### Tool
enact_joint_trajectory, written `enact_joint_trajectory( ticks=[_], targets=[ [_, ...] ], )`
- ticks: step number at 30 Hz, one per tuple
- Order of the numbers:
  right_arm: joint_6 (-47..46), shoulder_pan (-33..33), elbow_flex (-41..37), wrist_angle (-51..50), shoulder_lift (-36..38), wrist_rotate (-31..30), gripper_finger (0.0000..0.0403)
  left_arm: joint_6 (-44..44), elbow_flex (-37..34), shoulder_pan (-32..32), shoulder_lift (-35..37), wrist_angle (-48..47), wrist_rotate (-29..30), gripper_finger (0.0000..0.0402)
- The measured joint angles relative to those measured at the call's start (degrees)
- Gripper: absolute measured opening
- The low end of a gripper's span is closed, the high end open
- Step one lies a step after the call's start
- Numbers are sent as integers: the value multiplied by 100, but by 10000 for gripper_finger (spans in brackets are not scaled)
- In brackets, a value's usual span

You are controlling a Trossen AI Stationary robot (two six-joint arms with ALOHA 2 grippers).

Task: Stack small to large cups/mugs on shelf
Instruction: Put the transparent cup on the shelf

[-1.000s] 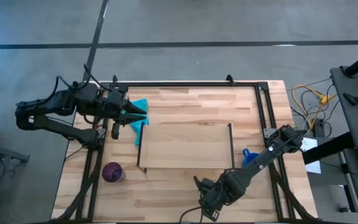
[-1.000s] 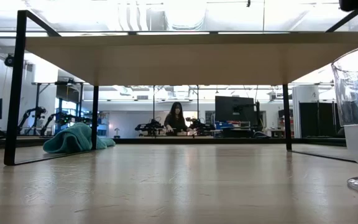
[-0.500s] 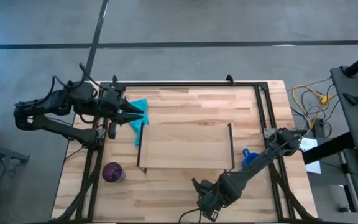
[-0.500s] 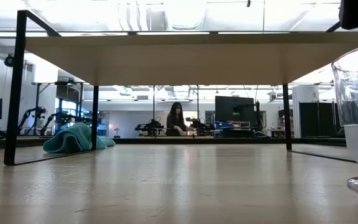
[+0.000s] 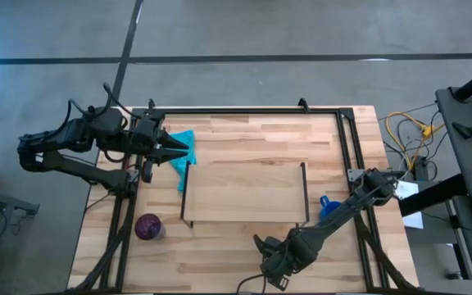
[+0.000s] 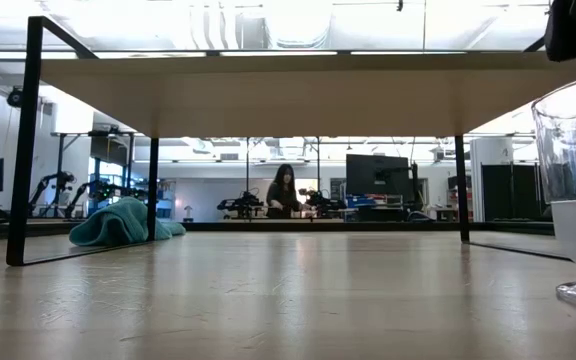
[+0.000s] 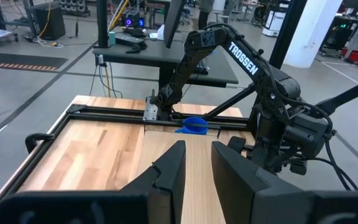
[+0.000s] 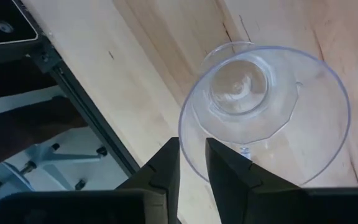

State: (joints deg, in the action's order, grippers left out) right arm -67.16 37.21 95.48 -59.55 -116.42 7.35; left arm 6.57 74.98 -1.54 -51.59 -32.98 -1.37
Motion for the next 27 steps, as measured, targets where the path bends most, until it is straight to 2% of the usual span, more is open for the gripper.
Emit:
enact_joint_trajectory(
  ticks=[6,12,19,27],
  targets=[
    [11,-11,-15,-7,0,-100,55,0,0,0,0,-2,0,63],
    [18,-11,-15,-21,0,-154,14,0,0,0,0,-2,1,63],
    [13,-13,0,-26,28,-27,9,0,0,0,0,-2,2,63],
    [20,-49,694,-89,165,51,8,1,0,0,-11,131,2,63]
  ],
)
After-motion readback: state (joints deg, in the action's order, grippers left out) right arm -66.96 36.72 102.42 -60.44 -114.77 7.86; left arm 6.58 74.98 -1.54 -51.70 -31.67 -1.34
